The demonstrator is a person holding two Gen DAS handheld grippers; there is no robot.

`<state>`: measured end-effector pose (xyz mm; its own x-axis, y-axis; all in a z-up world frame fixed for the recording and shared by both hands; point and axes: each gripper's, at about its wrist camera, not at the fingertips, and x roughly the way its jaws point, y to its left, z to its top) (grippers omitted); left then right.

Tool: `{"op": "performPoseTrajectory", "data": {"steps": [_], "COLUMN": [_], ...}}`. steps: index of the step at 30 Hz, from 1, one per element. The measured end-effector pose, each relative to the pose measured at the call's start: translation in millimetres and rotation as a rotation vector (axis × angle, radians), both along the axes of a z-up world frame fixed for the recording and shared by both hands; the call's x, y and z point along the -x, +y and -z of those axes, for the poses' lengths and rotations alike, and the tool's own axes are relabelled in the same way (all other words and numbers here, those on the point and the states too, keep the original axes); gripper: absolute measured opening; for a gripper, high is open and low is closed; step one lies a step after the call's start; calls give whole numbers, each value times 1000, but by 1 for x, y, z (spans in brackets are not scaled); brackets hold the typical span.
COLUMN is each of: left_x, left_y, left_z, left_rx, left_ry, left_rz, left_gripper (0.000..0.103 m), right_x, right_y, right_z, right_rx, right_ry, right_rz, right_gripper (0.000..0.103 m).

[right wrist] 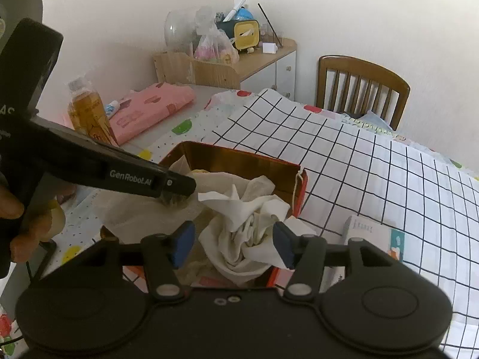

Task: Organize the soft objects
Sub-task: 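Open the left gripper to drop the tea bag into the tin box, then withdraw both grippers up and away from the tin box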

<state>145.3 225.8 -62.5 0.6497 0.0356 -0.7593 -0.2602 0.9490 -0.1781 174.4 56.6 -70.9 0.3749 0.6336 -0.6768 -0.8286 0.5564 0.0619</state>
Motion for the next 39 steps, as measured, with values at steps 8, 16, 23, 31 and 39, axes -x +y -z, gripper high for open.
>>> {"op": "performPoseTrajectory", "data": {"steps": [8, 16, 23, 31, 39], "left_x": [11, 23, 39, 58, 71], "left_y": [-9, -18, -35, -62, -93], "left_z": [-10, -22, -36, -56, -69], "left_rx": [-17, -31, -61, -87, -86], "left_ry": [-24, -62, -83, -135, -181], "left_rz": [-2, -15, -21, -22, -12], "left_gripper": [25, 63, 71, 72, 76], "right_x": [4, 7, 12, 18, 20], "right_y": [-15, -35, -60, -92, -127], "right_z": [-13, -24, -39, -55, -66], "right_rx": [-40, -73, -118, -166, -195], "right_ry": [0, -5, -5, -14, -34], "right_rz": [11, 17, 19, 22, 37], "right_gripper": [61, 63, 68, 72, 79]}}
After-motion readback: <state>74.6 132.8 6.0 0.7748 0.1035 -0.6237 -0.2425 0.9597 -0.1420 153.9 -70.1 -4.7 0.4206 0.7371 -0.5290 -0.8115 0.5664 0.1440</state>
